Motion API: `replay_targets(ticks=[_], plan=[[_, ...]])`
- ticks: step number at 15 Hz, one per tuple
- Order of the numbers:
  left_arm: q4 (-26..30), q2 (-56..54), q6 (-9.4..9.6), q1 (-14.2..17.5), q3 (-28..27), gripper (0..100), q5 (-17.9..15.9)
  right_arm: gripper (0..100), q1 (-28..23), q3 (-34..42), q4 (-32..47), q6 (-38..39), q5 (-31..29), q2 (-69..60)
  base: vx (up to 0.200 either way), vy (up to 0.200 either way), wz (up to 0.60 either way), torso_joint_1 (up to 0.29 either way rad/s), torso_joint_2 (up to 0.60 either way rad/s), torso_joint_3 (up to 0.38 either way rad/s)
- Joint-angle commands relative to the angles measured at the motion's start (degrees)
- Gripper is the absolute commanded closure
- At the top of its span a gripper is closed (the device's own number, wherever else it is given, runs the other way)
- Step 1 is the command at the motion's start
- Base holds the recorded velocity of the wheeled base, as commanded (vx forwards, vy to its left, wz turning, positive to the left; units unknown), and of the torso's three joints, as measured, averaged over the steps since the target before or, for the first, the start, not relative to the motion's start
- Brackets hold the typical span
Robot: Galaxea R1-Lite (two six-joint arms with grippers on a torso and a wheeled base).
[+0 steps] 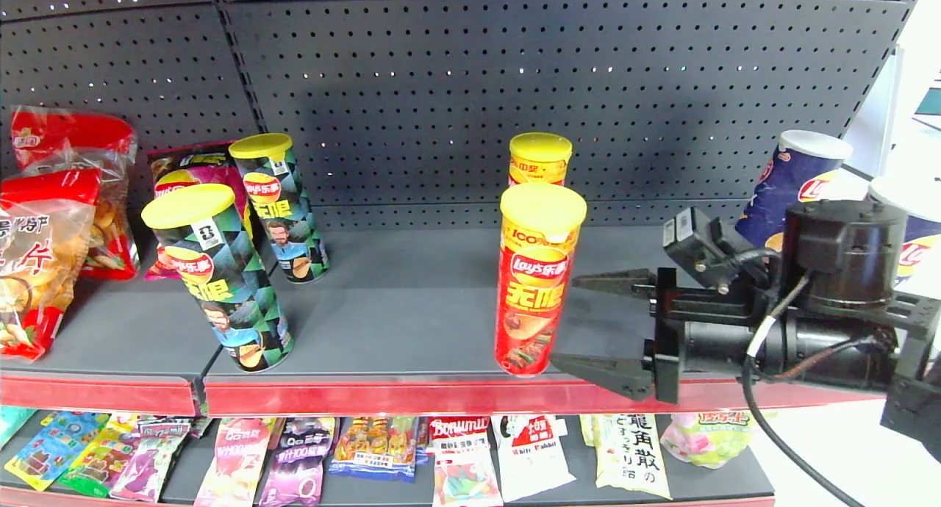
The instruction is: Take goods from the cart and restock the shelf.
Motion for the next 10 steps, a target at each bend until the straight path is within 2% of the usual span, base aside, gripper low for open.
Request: replay_targets(ticks=[1,3,6,10], plan=[[0.02,0.09,0.0,0.02,0.01,0,-0.02,0,-0.72,3.07,0.04,-0.01,0.03,-3.94,0.0,0.0,0.0,0.0,0.0,0.0],[0.02,0.09,0.0,0.02,0.01,0,-0.02,0,-0.72,5.18,0.04,-0.28,-2.17,-4.03,0.0,0.0,0.0,0.0,0.0,0.0],[0.02,0.09,0.0,0.02,0.01,0,-0.02,0,0.59,5.27,0.12,0.16,-20.63,-1.04,0.0,0.0,0.0,0.0,0.0,0.0],[0.02,0.09,0.0,0.02,0.01,0,-0.02,0,-0.64,3.51,0.12,-1.33,-21.5,3.35,0.0,0.0,0.0,0.0,0.0,0.0]])
